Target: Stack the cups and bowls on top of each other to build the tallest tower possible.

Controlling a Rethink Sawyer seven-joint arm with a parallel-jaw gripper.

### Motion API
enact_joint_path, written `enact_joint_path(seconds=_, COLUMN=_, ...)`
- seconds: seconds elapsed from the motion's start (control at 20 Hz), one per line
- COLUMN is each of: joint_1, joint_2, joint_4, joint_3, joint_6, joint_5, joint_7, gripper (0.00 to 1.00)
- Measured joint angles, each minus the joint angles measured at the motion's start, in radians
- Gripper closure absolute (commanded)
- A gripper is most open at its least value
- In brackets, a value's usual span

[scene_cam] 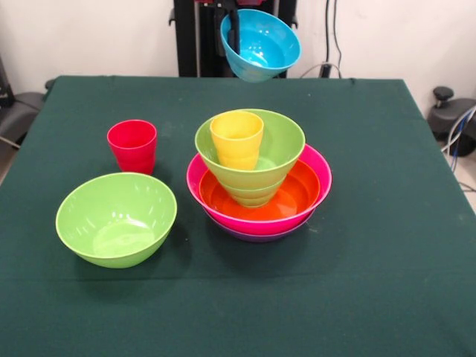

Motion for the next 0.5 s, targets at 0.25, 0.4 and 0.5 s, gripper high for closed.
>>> enact_joint_path(seconds=0.25, joint_1=0.0, joint_2=0.025, joint_4=-0.032, joint_3=0.001, joint_6=0.0, joint_5=-0.003, joint_7=0.0, gripper=1.0)
enact_joint_path(seconds=0.4, joint_1=0.001, joint_2=0.047, joint_4=-0.053, joint_3=0.002, joint_6=0.0, joint_5=-0.014, joint_7=0.0, gripper=1.0)
enact_joint_path(seconds=0.5, joint_1=0.001, joint_2=0.076, joint_4=-0.077, joint_3=0.001, joint_6=0.0, joint_5=-0.031, joint_7=0.0, gripper=1.0)
